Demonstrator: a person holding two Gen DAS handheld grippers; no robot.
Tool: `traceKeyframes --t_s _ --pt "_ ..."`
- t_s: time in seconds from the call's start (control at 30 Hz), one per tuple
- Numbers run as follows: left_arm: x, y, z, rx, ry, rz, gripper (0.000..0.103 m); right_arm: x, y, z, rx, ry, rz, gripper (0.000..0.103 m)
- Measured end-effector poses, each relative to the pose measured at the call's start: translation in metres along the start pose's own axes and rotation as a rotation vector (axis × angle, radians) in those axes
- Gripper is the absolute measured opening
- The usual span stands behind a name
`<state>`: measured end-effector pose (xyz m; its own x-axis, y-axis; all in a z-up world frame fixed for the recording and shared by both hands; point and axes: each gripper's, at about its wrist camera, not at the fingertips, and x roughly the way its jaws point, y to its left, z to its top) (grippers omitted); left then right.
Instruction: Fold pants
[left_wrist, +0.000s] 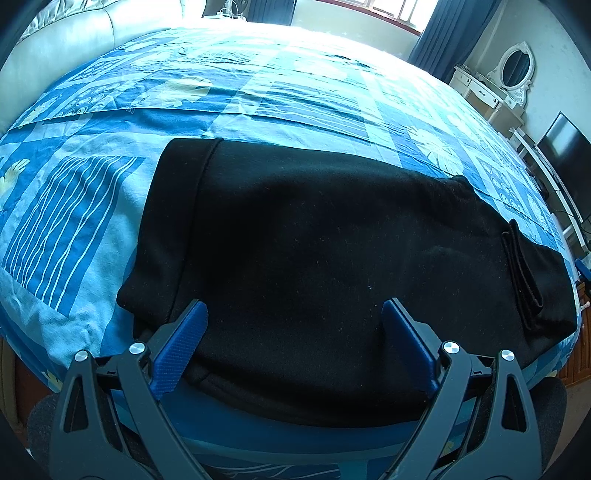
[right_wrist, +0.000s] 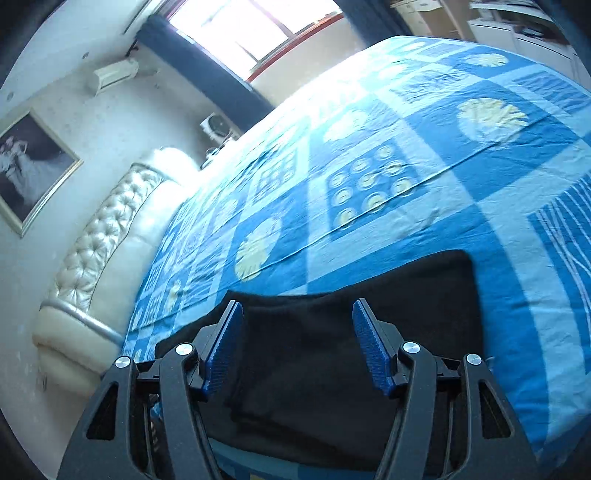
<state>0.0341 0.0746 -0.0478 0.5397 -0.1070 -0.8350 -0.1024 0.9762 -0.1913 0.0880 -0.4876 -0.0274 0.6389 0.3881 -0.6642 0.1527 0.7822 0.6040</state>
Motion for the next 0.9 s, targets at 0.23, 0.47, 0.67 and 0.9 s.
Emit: traceKeyframes --t_s 0.23,0.47,0.67,0.9 --pt "0.0 -0.001 -0.001 0.007 -0.005 0.005 0.095 0.034 -0.09 0.004 0.276 0.092 0.088 0.062" --pt "0.001 -0.001 -0.001 0.017 -0.007 0.008 0.095 0.06 -0.101 -0.01 0.264 0.129 0.078 0.026" --pt "0.001 -0.001 -0.002 0.024 -0.007 0.007 0.096 0.042 -0.106 -0.019 0.333 0.108 0.174 0.037" --pt "0.001 -0.002 -0.003 0.024 -0.01 0.011 0.096 0.008 -0.113 -0.047 0.331 0.16 0.268 0.05"
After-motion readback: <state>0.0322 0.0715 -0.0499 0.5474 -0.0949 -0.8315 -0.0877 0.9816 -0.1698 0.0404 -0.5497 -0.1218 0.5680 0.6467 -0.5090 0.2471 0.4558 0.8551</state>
